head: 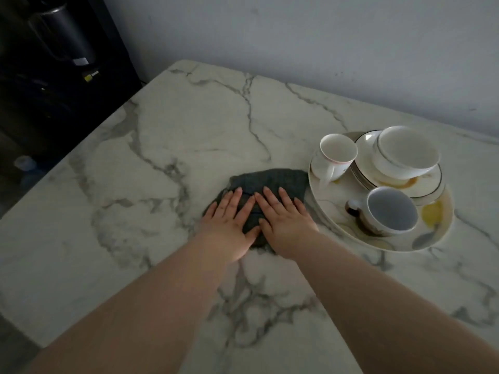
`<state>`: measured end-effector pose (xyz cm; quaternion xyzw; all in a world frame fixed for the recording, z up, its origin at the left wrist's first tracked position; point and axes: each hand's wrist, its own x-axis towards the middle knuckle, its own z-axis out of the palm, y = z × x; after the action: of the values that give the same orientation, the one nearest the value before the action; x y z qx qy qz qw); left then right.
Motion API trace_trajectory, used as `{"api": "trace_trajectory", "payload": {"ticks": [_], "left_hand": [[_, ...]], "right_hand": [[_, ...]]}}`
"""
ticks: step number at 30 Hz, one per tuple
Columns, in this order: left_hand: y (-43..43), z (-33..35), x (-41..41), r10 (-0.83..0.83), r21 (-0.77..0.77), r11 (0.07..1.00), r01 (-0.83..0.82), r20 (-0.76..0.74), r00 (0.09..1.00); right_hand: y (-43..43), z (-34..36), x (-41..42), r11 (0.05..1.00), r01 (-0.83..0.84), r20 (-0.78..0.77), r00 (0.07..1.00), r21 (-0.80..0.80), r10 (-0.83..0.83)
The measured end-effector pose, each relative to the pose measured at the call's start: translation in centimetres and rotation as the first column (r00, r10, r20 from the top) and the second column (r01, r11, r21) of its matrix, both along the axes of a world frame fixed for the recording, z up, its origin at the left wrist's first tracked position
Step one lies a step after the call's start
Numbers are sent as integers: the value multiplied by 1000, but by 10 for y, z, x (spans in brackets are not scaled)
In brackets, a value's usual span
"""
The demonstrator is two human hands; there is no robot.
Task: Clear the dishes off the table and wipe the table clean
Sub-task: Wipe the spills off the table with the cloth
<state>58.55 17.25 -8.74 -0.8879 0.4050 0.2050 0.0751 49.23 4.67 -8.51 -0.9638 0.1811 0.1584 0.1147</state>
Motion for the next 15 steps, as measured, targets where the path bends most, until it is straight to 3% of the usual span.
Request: {"api": "trace_trajectory", "payload": {"ticks": [8,15], "left_hand": [[-65,1,57,15,-17,1000,-14,56,998],[-53,4,39,19,-7,1000,-19,35,999]], "right_hand": [[-60,0,66,998,52,-28,998,47,-50],[-45,2,49,997,58,-30,998,44,-57]]}}
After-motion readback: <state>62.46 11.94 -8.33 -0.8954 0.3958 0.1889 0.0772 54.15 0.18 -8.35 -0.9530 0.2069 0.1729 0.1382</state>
